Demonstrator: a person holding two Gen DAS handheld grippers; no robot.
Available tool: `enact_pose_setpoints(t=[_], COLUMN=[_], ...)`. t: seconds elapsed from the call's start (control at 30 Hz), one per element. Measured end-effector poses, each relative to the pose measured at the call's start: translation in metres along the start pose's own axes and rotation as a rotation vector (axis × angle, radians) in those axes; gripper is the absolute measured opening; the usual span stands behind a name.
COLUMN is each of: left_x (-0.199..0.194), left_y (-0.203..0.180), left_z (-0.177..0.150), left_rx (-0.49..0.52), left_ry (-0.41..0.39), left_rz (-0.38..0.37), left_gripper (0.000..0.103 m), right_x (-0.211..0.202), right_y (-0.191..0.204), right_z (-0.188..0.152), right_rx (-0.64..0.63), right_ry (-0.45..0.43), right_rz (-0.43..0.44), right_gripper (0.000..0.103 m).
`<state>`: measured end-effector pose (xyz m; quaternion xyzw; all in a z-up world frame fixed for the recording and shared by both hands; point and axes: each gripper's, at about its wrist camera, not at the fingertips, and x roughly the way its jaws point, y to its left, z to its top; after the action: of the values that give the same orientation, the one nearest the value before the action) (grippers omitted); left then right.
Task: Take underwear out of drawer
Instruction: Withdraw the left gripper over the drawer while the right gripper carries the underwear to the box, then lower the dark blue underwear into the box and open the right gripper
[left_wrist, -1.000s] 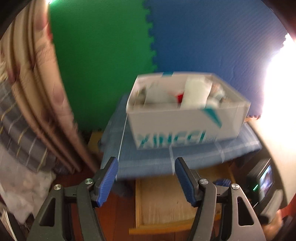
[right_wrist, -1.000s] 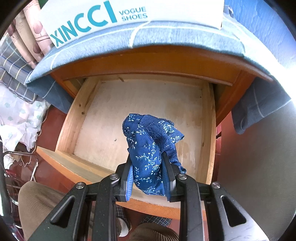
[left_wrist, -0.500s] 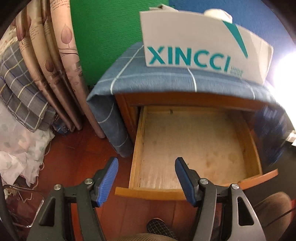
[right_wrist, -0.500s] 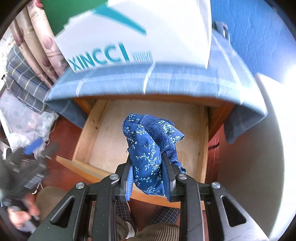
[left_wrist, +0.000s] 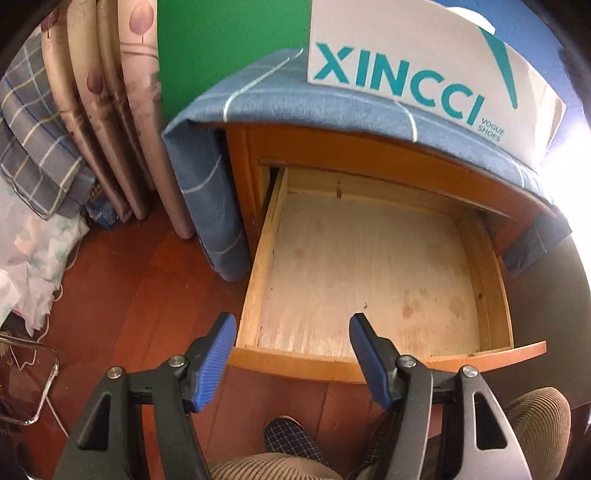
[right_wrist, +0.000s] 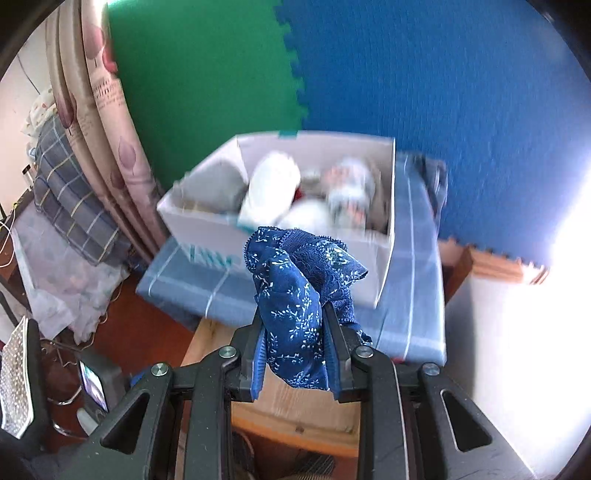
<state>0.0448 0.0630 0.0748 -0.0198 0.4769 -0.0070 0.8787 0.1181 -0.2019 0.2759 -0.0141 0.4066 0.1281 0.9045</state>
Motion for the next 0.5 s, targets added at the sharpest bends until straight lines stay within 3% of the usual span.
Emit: enact_pose_setpoints(t=[0.23,0.5], left_x=[0.002,0.003], left_y=[-0.007,-0.007], left_z=[-0.004,-0.002], left_rx=[0.037,0.038], left_ry=[-0.005,-0.009], left_rz=[0.027,0.030], left_gripper=[0.066,0.065], right_x=[0.010,0.066], right_y=[0.002,-0.012], right_z=[0.052,0.092], right_rx=[-0.034,-0.014], right_ry=[-0.024,0.028], right_rz=[-0.060,-0.100], right_gripper=[0.027,0.026])
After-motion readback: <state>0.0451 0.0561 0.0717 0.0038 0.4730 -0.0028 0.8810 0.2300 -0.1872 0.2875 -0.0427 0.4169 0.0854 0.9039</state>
